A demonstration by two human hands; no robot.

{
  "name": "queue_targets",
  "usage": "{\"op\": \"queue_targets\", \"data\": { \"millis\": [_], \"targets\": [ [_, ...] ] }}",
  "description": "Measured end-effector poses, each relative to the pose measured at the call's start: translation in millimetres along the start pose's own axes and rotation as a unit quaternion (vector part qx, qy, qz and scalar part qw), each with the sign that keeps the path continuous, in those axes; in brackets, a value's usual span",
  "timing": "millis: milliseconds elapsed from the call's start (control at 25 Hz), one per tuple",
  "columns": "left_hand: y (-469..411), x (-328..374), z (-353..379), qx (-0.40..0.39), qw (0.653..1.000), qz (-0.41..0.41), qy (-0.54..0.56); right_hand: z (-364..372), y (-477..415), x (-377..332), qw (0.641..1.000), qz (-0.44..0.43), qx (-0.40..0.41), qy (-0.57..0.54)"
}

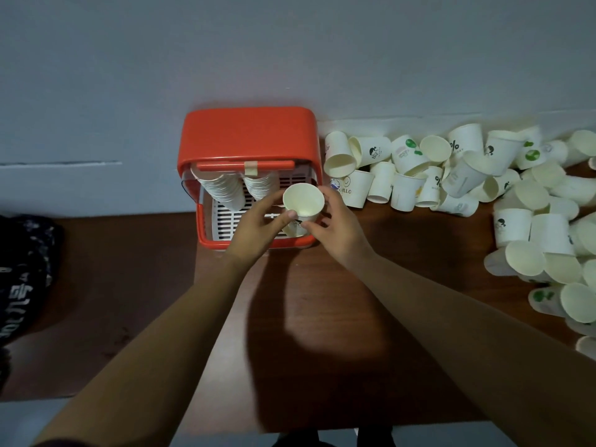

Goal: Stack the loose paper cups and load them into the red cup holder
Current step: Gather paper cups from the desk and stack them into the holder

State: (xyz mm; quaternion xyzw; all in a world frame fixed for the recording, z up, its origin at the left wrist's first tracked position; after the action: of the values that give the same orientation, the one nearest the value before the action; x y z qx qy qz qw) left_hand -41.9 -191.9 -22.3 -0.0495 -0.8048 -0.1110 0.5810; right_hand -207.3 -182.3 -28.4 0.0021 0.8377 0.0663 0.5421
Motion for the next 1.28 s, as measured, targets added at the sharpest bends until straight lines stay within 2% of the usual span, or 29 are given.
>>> {"op": "queue_targets", "data": {
  "millis": [200,360,440,600,800,920,1000,1120,1280],
  "targets": [
    [7.5,-17.0,1.4,0.001,1.0,-0.011,0.003,10.7,-2.2,1.8,0.996,-0.025,-0.024,0.084],
    [4.6,-25.7,4.4,-0.009,0.999,-0.019,0.025,9.2,-3.2,0.1,0.992,-0.045,0.002,0.115],
    [2.4,-36.0,1.5,0.0,0.999,-0.032,-0.029,14.2,-2.9,3.8,0.989,-0.048,-0.003,0.143],
    [2.2,-50.0,4.7,-0.017,0.991,-0.049,-0.122,29.1,-3.6,26.3,0.978,0.001,-0.056,0.2],
    [-3.4,-60.8,12.0,-0.032,0.975,-0.078,-0.204,33.8,-10.7,24.5,0.956,-0.008,-0.043,0.292],
    [-1.3,-55.9,12.2,-0.033,0.972,-0.087,-0.217,28.3,-10.0,20.3,0.968,0.01,-0.026,0.251],
    [3.8,-48.9,5.5,-0.005,0.971,-0.097,-0.22,14.9,-2.3,16.1,0.972,0.011,-0.011,0.236],
    [16.2,-31.4,-1.3,0.016,0.966,-0.082,-0.245,-28.0,25.3,12.7,0.955,0.006,0.041,0.293],
    [31.0,-2.7,14.8,-0.003,0.966,-0.069,-0.248,-112.5,86.0,34.9,0.92,0.082,0.098,0.37]
  ]
}}
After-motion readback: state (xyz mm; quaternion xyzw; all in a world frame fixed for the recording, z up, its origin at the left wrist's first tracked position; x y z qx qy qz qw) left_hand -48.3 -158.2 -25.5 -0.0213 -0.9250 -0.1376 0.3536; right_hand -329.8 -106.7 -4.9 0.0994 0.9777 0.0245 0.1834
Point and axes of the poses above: each hand's wrist, its own y-axis away from the middle knuckle, its own z-axis out of the palm, x = y × z, the point moved 7 cm from there along -y, towards the middle knuckle, and after that the axes turned 1 degree about z, right-handed, at the moved point
